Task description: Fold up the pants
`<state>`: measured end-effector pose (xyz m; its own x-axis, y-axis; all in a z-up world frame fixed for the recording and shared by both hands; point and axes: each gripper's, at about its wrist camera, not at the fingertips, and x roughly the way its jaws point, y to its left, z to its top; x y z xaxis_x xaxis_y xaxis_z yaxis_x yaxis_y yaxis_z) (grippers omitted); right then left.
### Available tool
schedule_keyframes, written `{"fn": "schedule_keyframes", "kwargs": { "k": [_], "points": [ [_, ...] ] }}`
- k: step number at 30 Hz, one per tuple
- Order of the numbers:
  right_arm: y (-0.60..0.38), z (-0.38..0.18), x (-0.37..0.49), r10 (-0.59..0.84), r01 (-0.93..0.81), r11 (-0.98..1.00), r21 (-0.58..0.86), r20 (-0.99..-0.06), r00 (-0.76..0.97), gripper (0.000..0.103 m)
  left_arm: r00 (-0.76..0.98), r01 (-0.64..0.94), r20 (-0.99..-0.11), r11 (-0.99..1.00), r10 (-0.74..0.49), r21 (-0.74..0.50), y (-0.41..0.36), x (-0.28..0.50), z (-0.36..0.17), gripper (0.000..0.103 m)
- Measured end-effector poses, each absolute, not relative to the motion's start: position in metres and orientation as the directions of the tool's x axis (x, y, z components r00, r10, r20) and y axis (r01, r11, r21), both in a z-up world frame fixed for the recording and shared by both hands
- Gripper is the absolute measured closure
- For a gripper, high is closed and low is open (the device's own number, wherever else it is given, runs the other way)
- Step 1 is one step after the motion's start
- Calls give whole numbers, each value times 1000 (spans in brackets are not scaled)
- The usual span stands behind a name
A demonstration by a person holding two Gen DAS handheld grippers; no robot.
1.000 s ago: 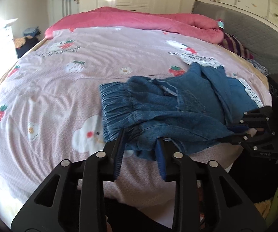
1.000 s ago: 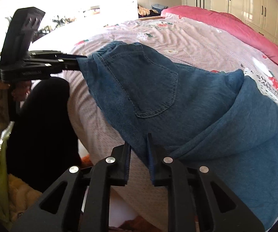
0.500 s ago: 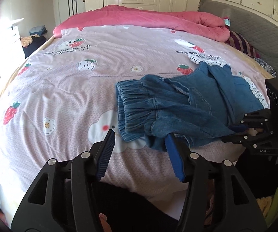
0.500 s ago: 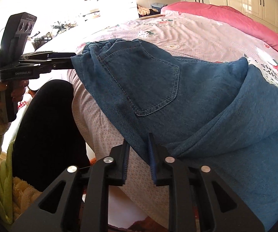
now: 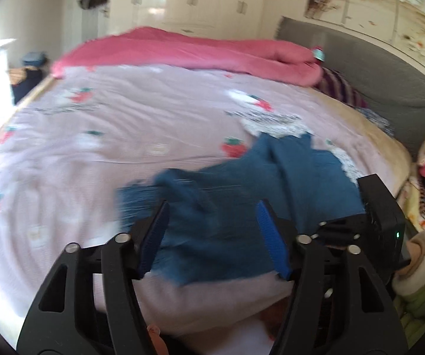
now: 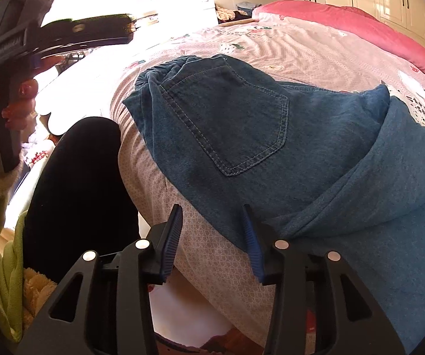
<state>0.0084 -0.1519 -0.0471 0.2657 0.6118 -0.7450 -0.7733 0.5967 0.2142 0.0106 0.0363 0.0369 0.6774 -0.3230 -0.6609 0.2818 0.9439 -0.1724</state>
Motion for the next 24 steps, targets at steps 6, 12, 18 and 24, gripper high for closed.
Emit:
{"fn": "schedule_keyframes", "kwargs": {
  "k": [6, 12, 18, 24],
  "points": [
    [-172, -41, 6, 620, -745, 620, 246, -735, 273, 62, 560, 256, -778, 952, -286, -166, 15, 40, -23, 87],
    [-180, -37, 11, 647, -724, 623, 296, -716, 264, 59, 545, 226, -783, 952, -300, -208, 28, 42, -54, 89],
    [-204, -12, 12, 691, -694, 633, 343, -653, 308, 45, 612, 235, -705, 933, -359, -272, 36, 25, -20, 77],
    [-249, 7, 21, 653, -599, 726, 338, -610, 449, 31, 669, 286, -653, 934, -355, -214, 18, 12, 20, 50]
  ]
}}
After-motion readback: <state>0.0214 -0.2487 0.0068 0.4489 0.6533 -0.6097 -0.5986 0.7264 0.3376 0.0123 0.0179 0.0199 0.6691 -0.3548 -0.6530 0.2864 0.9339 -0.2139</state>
